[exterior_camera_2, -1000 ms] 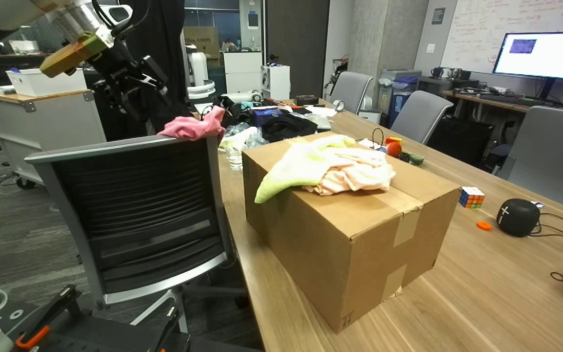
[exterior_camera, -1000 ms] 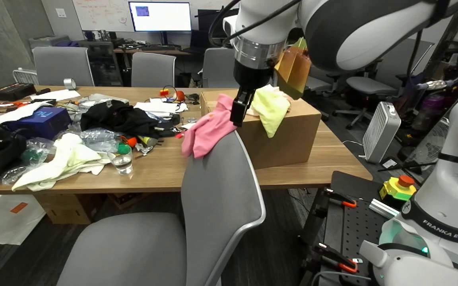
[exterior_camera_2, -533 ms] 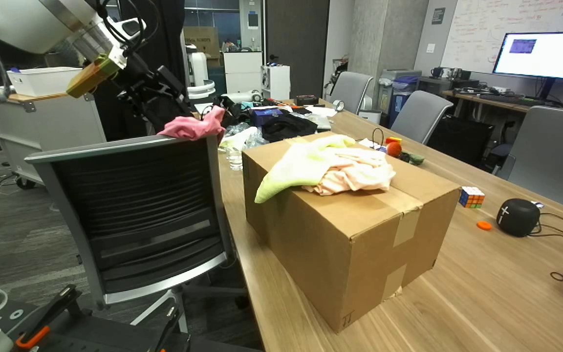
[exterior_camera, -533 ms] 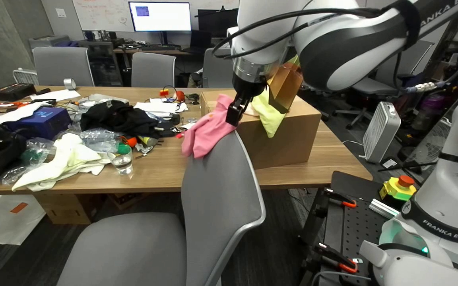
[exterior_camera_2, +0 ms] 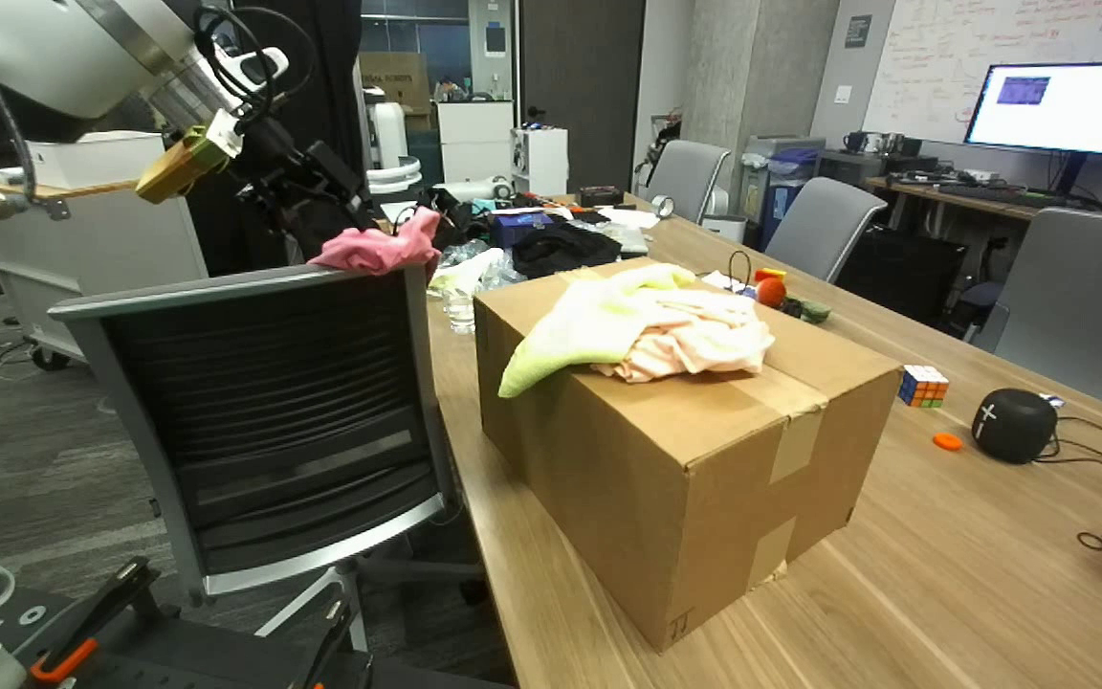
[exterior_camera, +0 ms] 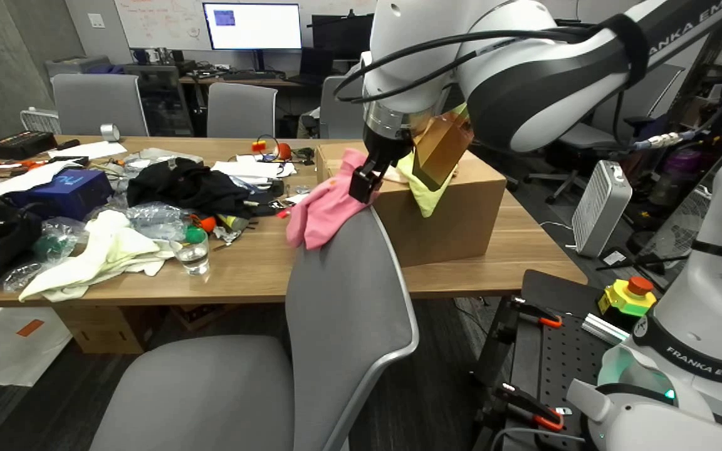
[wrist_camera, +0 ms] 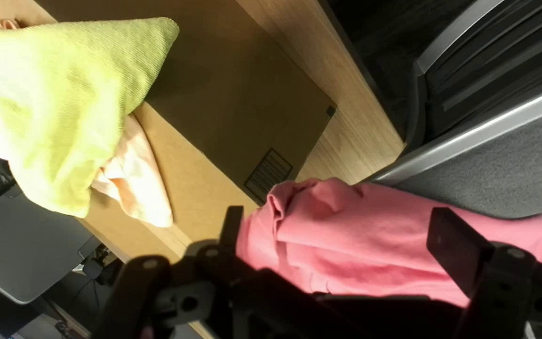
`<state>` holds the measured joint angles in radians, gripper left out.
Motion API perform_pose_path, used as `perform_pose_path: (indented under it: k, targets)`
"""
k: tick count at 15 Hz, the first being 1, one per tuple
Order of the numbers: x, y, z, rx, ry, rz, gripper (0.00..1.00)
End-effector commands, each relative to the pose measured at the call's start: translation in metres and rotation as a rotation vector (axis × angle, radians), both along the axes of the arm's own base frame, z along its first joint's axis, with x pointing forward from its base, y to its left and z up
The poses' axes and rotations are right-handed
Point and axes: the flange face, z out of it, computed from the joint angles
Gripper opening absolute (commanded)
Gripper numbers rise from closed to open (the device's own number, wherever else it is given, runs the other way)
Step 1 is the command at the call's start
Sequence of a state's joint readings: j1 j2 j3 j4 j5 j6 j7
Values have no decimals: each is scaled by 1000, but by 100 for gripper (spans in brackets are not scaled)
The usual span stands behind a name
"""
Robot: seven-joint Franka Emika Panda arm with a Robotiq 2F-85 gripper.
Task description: Remove all the clothes from the chair and put them on top of the box
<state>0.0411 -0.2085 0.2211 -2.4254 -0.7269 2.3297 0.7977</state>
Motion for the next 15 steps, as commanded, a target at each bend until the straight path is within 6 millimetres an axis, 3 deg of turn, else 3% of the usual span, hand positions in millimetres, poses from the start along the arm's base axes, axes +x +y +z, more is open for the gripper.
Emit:
perform_pose_path:
  k: [1,15]
  targets:
    - [6,6,3,20,-52,-11,100]
    - [32,11,-20,60,-29,-37,97]
